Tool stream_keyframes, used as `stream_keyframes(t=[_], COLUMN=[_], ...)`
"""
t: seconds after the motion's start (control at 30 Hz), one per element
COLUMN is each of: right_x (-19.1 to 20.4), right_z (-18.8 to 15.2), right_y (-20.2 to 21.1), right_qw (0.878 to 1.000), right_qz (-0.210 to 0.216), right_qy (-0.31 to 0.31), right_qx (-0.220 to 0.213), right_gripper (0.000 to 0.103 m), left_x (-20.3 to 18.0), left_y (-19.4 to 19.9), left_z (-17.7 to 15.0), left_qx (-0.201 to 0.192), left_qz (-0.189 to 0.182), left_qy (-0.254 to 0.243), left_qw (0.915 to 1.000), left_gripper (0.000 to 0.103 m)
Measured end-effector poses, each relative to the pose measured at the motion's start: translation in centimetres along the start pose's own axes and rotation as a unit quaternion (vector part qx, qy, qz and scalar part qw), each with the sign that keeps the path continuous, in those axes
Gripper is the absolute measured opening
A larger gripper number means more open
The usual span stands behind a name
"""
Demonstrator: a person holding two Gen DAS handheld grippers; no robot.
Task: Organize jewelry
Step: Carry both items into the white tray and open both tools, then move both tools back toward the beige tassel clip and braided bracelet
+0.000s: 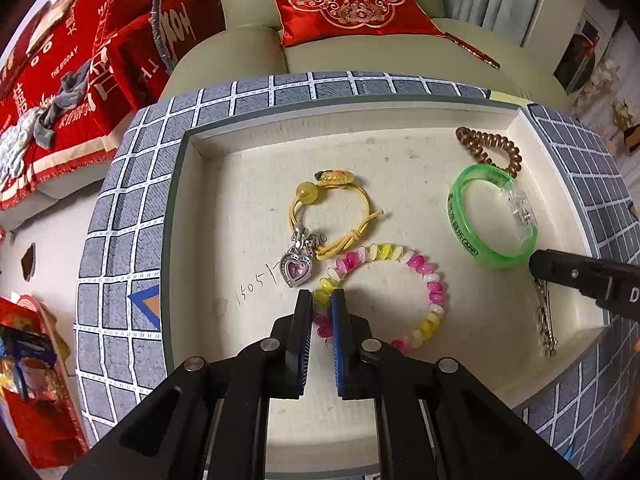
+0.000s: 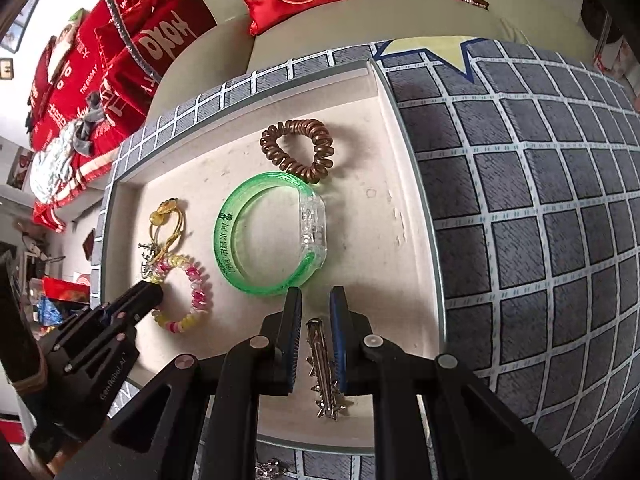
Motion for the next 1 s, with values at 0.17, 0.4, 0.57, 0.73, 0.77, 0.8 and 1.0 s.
stream_keyframes(t=[0.17, 0.4, 0.57, 0.73, 0.77, 0.8, 1.0], right_x=[0.6, 0.7, -0.4, -1.9, -2.1, -2.3, -4.0], right_z=[0.0, -1.0, -3.2, -5.1, -5.4, -5.7, -7.4], right_y=[1.5, 4.9, 6.5, 7.7, 7.7, 7.9, 9.3], right_qw=[1.0, 0.998, 0.998, 0.997, 0.997, 0.997, 0.997], right_qz=[0.024, 0.038, 0.031, 0.024, 0.022, 0.02, 0.008], right_qy=[-0.01, -0.031, -0.043, -0.062, -0.064, -0.066, -0.077], right_qx=[-0.015, -0.037, -0.037, -0.031, -0.03, -0.029, -0.03], right_gripper=[0.064, 0.064, 0.064, 0.064, 0.064, 0.064, 0.064], left_x=[-0.1, -0.3, -0.2, -0.2, -0.2, -0.2, 0.0], left_y=[0.2, 0.7, 1.1, 1.1, 1.2, 1.2, 2.4], left_z=[-0.2, -0.2, 0.1, 0.3, 0.3, 0.4, 1.8], left_qx=[-0.001, -0.007, -0.012, -0.015, -0.016, -0.018, -0.06], left_qz=[0.008, 0.018, 0.022, 0.025, 0.025, 0.025, 0.029], left_qy=[-0.003, -0.014, -0.016, -0.017, -0.016, -0.016, -0.002], left_qw=[1.0, 0.9997, 0.9996, 0.9994, 0.9994, 0.9994, 0.9978], left_gripper=[0.024, 0.024, 0.024, 0.024, 0.024, 0.025, 0.103])
Point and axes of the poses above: each gripper's, at about its wrist camera, not at the fingertips, and y roughly against the way its jaws point, x to its left, z to its top, the point moved 7 cm from there along -y, roughly the way its jaws point, and after that the axes turned 8 degrees about -x, right-handed, at the moved point
